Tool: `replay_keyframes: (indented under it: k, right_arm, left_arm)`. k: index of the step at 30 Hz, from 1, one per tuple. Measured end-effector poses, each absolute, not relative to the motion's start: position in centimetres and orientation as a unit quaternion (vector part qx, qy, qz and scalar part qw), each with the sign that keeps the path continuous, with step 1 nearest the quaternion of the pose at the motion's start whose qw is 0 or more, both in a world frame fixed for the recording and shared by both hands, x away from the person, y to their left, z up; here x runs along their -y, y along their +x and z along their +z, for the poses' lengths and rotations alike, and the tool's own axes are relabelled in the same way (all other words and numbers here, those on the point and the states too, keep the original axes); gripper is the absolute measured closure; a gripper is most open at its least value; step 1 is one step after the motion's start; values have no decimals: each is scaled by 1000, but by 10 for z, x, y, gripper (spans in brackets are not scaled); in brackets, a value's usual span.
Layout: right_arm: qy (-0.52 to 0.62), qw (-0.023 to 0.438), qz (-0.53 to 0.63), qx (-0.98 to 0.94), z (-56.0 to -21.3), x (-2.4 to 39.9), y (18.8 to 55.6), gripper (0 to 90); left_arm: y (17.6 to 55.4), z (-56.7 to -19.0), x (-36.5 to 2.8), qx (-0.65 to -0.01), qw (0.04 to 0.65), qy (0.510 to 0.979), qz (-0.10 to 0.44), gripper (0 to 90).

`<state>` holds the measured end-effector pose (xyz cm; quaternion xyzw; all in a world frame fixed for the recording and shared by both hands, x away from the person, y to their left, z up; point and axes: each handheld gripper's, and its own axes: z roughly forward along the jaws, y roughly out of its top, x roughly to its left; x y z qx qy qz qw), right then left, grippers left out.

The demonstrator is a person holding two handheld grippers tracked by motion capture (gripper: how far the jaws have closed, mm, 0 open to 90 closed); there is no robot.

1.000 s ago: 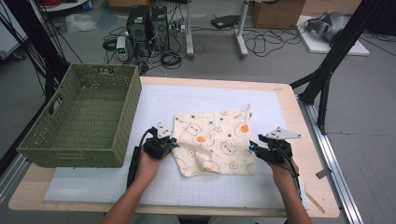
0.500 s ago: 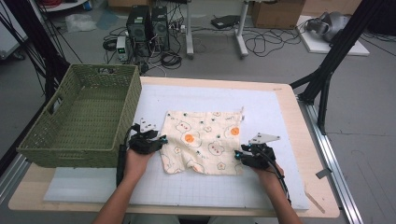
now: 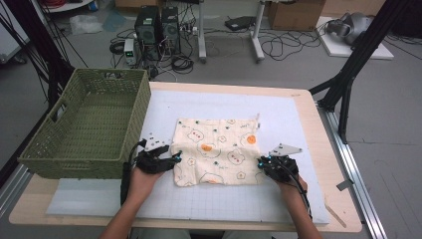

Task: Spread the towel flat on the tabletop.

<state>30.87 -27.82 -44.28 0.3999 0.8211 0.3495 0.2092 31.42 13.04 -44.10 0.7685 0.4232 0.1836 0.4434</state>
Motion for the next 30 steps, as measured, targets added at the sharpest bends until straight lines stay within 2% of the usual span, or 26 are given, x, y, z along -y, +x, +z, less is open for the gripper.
replay_keyframes:
  k: [1,5,11,13,16,17,18,19,20,30]
  right_arm:
    - [400,209,350,-821,-443,278,309,754]
    - [388,207,377,-815,-437,283,295,608]
    - [356,185,404,-822,-436,277,279,581]
    - [336,165,396,-839,-442,269,276,609]
    - [320,152,384,-853,-447,263,276,652]
    - [319,136,390,-853,-449,263,277,719]
    - [319,136,390,-853,-449,263,277,719]
    - [319,131,391,-854,-448,265,278,783]
    - [314,122,394,-855,-448,265,277,885]
    - [275,101,394,-871,-444,269,260,892]
  left_arm:
    - [314,-441,-130,-423,443,768,184,453]
    - [301,-445,-128,-406,442,783,165,456]
    - [290,-450,-124,-388,430,801,152,471]
    - [286,-451,-121,-375,420,811,158,454]
    - [282,-451,-115,-358,409,823,165,479]
    - [279,-451,-114,-352,409,826,164,615]
    - [279,-451,-114,-352,409,826,164,716]
    - [279,-450,-115,-348,411,827,160,716]
    - [278,-450,-115,-347,410,828,158,856]
    - [271,-444,-133,-351,418,829,124,864]
